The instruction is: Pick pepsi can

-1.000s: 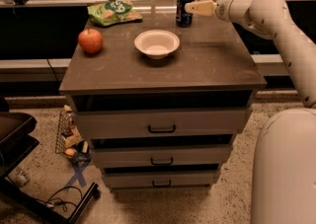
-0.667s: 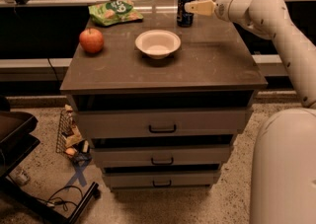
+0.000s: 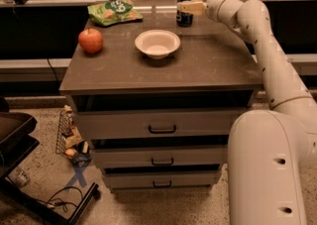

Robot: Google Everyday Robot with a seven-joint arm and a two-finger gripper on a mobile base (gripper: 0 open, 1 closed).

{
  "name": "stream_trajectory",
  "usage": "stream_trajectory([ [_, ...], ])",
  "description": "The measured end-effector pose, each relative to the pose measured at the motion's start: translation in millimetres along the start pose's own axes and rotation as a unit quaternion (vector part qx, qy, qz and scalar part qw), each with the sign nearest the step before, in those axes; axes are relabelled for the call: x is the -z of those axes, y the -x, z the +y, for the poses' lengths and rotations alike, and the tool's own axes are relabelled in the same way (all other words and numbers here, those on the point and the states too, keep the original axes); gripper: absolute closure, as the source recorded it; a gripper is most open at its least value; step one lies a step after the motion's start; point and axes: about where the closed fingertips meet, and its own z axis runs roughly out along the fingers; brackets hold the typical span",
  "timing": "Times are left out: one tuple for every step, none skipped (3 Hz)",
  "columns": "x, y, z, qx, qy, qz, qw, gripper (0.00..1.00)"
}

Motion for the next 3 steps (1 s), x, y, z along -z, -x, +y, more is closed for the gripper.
stream_trajectory([
  [-1, -1, 1, -0.001, 0.001, 0.001, 1.0, 0.0],
  [-2, -2, 9, -0.015, 0.013, 0.016, 0.9997, 0.0],
  [-2, -4, 22, -0.04, 0.028, 0.051, 0.9975, 0.0],
])
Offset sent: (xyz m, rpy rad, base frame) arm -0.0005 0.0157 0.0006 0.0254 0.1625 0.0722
